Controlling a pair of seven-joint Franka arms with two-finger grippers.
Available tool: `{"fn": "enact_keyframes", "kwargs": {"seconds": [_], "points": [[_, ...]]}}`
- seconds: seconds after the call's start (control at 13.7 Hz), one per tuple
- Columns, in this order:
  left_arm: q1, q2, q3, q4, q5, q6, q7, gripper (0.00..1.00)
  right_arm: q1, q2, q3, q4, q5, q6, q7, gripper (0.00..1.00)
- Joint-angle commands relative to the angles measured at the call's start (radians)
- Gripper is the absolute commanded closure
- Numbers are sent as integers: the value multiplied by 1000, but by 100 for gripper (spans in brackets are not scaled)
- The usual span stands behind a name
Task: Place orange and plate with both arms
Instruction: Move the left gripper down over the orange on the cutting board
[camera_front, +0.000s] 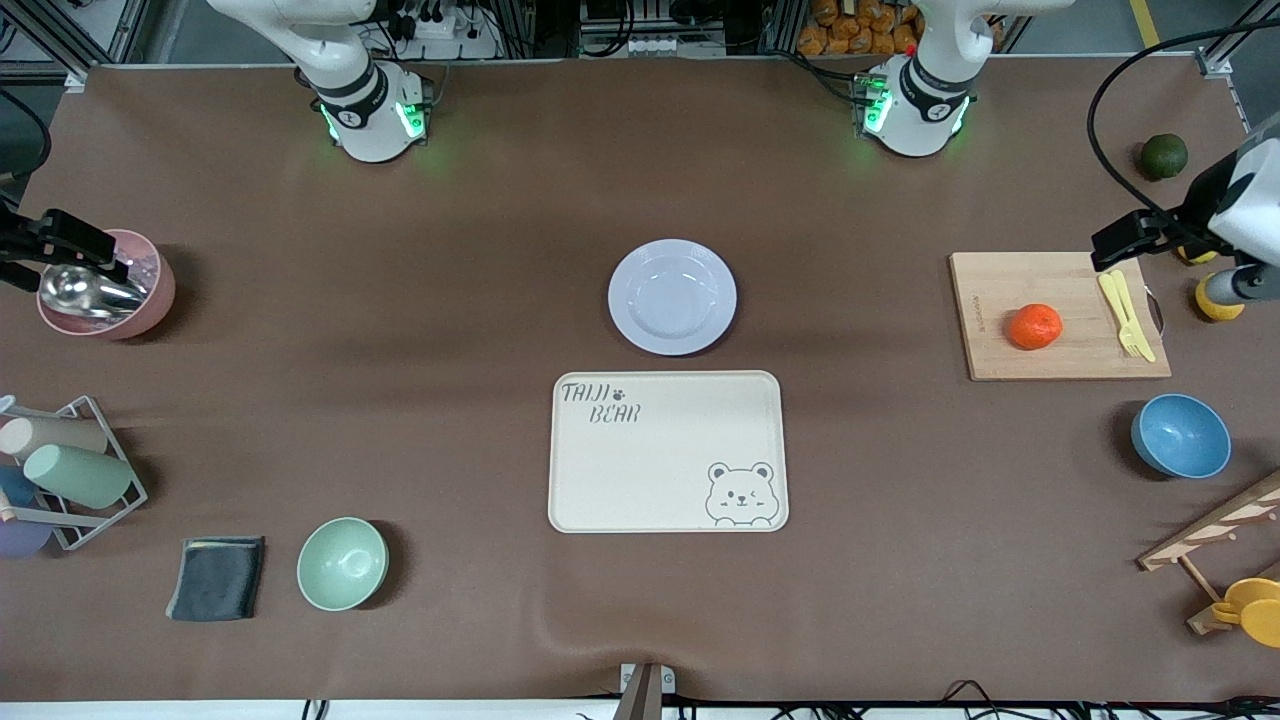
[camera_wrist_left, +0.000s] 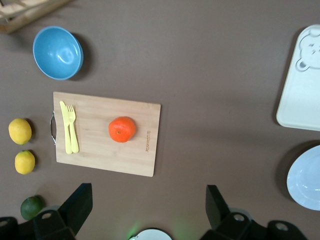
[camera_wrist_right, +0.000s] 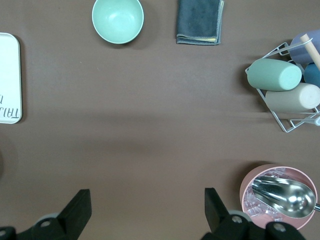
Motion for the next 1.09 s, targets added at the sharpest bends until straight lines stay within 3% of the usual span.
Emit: {"fn": "enact_keyframes", "kwargs": {"seconds": [0.0,0.51,0.8,1.02], "points": [[21,-17,-6,-56,22,37,-5,0,-7,18,10,0,-12,-2,-8,0],[99,-41,-7,-314,12,242,38,0,-8,80,10,-5,-5,1,-4,0],[168,-41,-7,-584,19,503,41,0,-12,125,8,-2,80,1,4,0],[222,14,-7,-620,19,560,75,0,-6,137,8,0,82,7,3,0]]}}
